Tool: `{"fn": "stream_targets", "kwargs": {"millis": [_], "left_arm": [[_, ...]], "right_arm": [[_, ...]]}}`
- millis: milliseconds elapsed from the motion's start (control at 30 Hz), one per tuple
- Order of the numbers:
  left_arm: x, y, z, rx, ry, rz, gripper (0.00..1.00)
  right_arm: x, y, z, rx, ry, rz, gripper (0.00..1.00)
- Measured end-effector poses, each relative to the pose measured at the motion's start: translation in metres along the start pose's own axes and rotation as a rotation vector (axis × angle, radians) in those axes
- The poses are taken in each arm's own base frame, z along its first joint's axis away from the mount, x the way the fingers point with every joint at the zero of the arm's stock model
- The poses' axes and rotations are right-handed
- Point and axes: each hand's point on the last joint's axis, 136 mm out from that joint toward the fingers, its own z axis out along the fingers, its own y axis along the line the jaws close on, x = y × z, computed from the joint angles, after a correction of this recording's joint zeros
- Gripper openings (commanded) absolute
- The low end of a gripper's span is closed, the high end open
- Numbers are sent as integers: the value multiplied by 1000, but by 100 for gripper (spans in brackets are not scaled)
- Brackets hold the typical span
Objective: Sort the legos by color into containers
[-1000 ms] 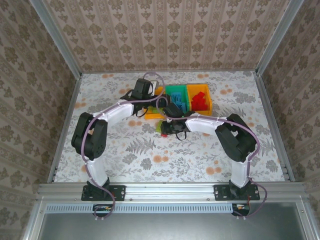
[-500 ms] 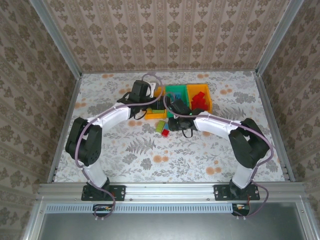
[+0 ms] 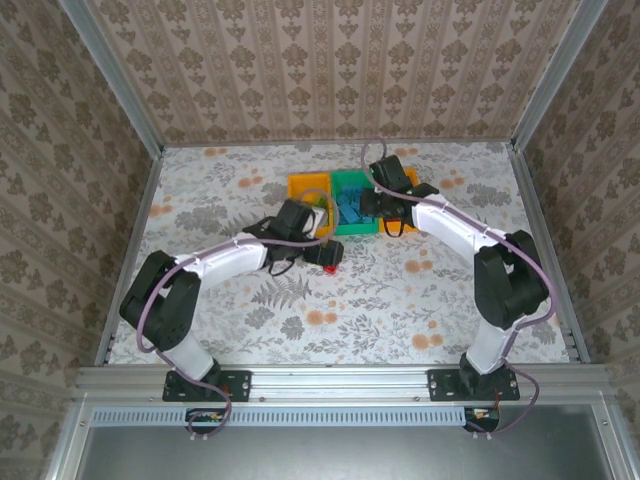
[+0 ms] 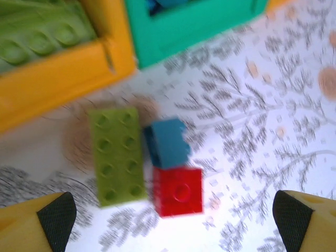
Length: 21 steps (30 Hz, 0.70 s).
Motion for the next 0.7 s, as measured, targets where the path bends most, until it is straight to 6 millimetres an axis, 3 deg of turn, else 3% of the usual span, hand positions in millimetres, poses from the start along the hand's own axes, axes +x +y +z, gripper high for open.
{"fn": "stream_targets", "kwargs": {"millis": [167, 300, 533, 700], "left_arm": [[21, -6, 4, -42, 39, 38, 100], [23, -1, 5, -72, 41, 41, 98], [30, -6, 12, -81, 62, 62, 95], [35, -6, 20, -87, 87, 65, 94]], "right_arm": [[-1, 2, 22, -5, 32, 9, 38], [5, 2, 33, -6, 62, 9, 38], [9, 2, 36, -10, 77, 10, 40], [9, 1, 36, -12, 79, 18, 50]]}}
